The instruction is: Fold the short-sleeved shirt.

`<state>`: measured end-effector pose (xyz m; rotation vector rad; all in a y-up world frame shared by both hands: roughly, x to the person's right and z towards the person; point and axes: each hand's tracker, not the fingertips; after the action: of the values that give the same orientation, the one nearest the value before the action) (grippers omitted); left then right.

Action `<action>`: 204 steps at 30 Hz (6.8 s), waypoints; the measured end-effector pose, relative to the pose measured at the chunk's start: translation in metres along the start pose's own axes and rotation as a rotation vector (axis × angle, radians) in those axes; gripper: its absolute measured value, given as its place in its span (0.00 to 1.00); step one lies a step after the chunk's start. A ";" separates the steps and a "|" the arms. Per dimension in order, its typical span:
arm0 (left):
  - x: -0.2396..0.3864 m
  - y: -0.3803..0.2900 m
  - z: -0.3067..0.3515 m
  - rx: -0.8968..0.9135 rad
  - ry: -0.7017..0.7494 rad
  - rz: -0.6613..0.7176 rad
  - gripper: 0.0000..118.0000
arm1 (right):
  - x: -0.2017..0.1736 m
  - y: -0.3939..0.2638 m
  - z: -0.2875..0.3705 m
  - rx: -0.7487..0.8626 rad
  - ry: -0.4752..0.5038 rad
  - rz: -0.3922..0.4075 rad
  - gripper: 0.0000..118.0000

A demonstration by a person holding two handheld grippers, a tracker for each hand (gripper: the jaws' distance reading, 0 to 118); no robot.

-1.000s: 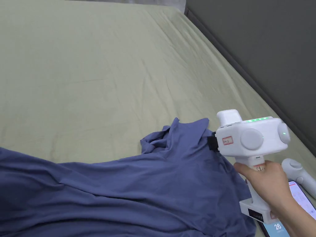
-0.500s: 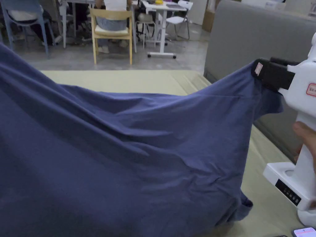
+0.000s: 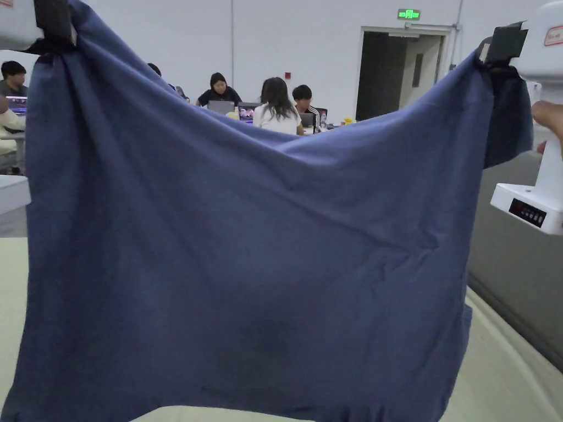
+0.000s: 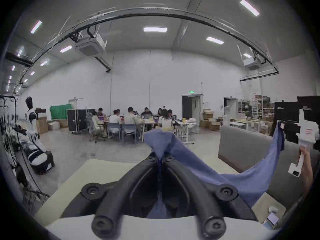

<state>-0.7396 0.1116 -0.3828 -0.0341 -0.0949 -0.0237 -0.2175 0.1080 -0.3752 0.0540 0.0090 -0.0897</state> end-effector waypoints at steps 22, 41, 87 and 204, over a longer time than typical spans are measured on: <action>-0.045 -0.182 -0.225 -0.245 0.145 0.022 0.00 | -0.032 -0.159 -0.192 -0.155 -0.095 0.121 0.02; -0.001 -0.332 -0.086 -0.407 0.046 -0.117 0.00 | 0.000 -0.324 -0.052 -0.331 0.005 0.057 0.02; -0.006 -0.501 0.249 -0.972 0.083 0.034 0.74 | 0.032 -0.484 0.302 -1.085 0.014 0.003 1.00; -0.020 -0.538 0.128 -1.020 0.121 0.015 0.80 | -0.017 -0.462 0.213 -0.993 0.044 -0.022 0.02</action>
<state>-0.7849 -0.4208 -0.2401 -1.0512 0.0469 -0.0567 -0.2746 -0.3617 -0.1870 -0.9368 0.0967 -0.0981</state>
